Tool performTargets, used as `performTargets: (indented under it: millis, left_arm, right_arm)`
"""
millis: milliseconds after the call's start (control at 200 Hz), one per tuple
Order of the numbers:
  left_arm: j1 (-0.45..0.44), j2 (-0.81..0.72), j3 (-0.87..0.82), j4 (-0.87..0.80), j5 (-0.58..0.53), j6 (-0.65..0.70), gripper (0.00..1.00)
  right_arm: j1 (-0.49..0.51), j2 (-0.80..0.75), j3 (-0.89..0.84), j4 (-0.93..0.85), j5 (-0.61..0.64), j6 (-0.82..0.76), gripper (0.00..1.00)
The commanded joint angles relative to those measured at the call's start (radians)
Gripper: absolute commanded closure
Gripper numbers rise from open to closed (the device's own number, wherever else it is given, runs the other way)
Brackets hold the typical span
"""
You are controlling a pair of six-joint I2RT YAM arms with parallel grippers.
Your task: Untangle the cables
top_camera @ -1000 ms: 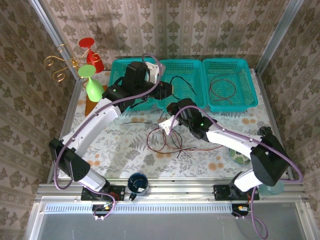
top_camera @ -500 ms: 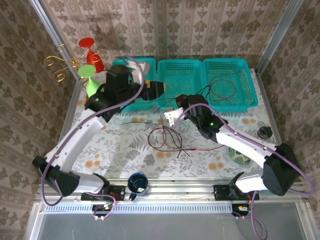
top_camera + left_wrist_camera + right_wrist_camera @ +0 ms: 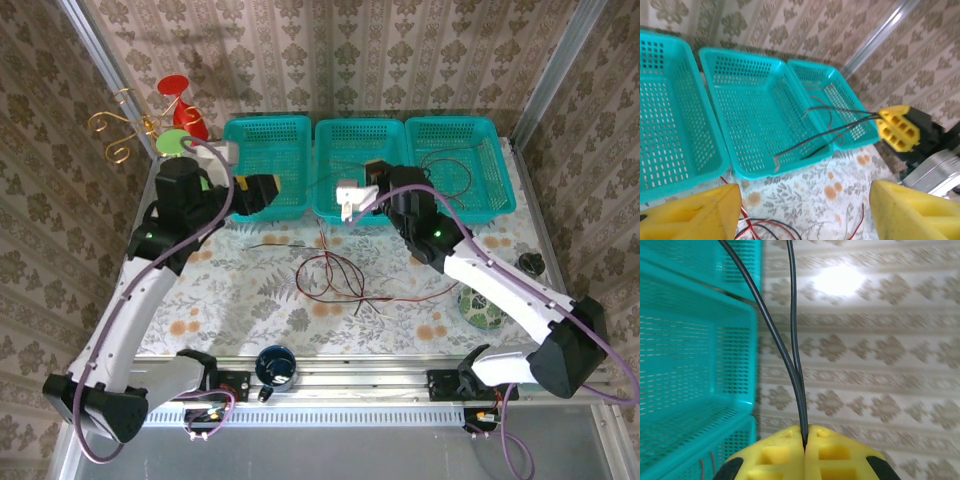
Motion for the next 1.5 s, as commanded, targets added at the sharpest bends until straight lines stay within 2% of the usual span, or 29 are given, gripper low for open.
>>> performTargets:
  millis: [0,125,265,455,545,620,725,1005,1195,1275,1495]
  left_arm:
    - [0.044,-0.016,0.046,0.066,0.109,-0.071,0.31]
    - [0.079,-0.002,0.075,0.077,0.151,-0.080,0.32]
    - [0.059,-0.014,0.084,0.103,0.150,-0.087,0.33]
    - [0.006,-0.018,0.081,0.125,0.144,-0.099,0.35]
    - [-0.039,-0.006,0.065,0.179,0.157,-0.102,0.35]
    - [-0.092,0.008,0.050,0.232,0.153,-0.100,0.35]
    - [-0.161,0.044,0.048,0.279,0.147,-0.103,0.36]
    - [-0.194,0.155,0.035,0.463,0.162,-0.225,0.32]
    - [-0.210,0.249,0.030,0.639,0.187,-0.350,0.30]
    - [-0.222,0.282,0.048,0.675,0.227,-0.362,0.29]
    - [-0.248,0.364,0.083,0.797,0.215,-0.412,0.28]
  right_arm:
    - [-0.009,-0.018,0.143,-0.085,0.094,0.179,1.00]
    - [-0.013,-0.009,0.345,-0.242,0.118,0.428,1.00]
    - [-0.012,0.011,0.536,-0.428,0.198,0.739,1.00]
    - [0.026,-0.041,0.453,-0.446,0.291,1.055,1.00]
    - [0.060,-0.071,0.342,-0.407,0.342,1.178,1.00]
    - [0.095,-0.114,0.197,-0.285,0.408,1.221,1.00]
    - [0.122,-0.170,0.028,-0.146,0.400,1.310,1.00]
    - [0.193,-0.233,-0.208,0.120,0.459,1.312,1.00]
    - [0.215,-0.259,-0.271,0.202,0.456,1.324,1.00]
    - [0.219,-0.256,-0.274,0.205,0.466,1.319,1.00]
    - [0.235,-0.253,-0.283,0.213,0.476,1.311,1.00]
